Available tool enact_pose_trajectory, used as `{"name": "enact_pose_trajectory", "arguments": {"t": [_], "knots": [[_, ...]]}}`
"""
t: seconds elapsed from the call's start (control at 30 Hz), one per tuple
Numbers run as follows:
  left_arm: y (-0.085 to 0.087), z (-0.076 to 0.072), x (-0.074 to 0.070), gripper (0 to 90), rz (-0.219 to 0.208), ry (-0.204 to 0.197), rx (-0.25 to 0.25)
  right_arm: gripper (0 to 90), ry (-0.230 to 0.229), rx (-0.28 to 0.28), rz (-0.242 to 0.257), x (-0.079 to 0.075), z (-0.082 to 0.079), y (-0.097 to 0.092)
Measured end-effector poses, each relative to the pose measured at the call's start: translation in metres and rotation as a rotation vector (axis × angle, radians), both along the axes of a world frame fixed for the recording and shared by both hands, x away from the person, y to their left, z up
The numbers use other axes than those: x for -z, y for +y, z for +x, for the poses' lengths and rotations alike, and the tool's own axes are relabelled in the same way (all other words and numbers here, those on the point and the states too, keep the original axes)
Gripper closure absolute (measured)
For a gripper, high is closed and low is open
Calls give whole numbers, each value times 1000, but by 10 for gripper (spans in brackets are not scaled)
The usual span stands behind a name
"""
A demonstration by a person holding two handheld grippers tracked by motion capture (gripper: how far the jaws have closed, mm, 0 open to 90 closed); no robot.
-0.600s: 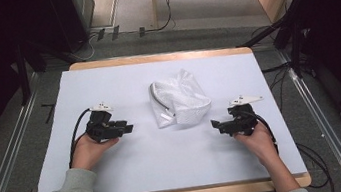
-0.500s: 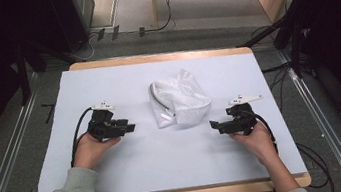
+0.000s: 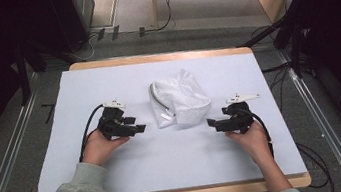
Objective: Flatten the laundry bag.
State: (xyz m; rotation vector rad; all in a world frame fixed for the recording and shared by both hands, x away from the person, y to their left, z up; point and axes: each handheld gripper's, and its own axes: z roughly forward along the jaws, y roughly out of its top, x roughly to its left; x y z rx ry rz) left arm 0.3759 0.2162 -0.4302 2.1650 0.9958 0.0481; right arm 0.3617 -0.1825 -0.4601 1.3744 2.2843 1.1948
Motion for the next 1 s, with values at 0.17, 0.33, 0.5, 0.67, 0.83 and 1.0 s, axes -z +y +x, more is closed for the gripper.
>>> {"name": "enact_pose_trajectory", "arguments": {"t": [0.17,0.33,0.5,0.67,0.83,1.0], "knots": [[-7,1,2,406,-12,29,17,230,1,6,-7,0,-4,0],[-15,1,2,404,-4,26,43,259,10,12,0,-3,-16,-4],[-19,2,2,408,-26,46,64,273,6,5,-33,-3,-21,-3],[-25,4,4,405,-41,27,63,295,9,4,-17,-4,-24,-2],[-35,15,7,405,-26,10,59,308,3,8,-12,-5,-23,0],[-41,25,9,397,-8,-1,50,308,-5,-3,-22,-6,-20,6]]}}
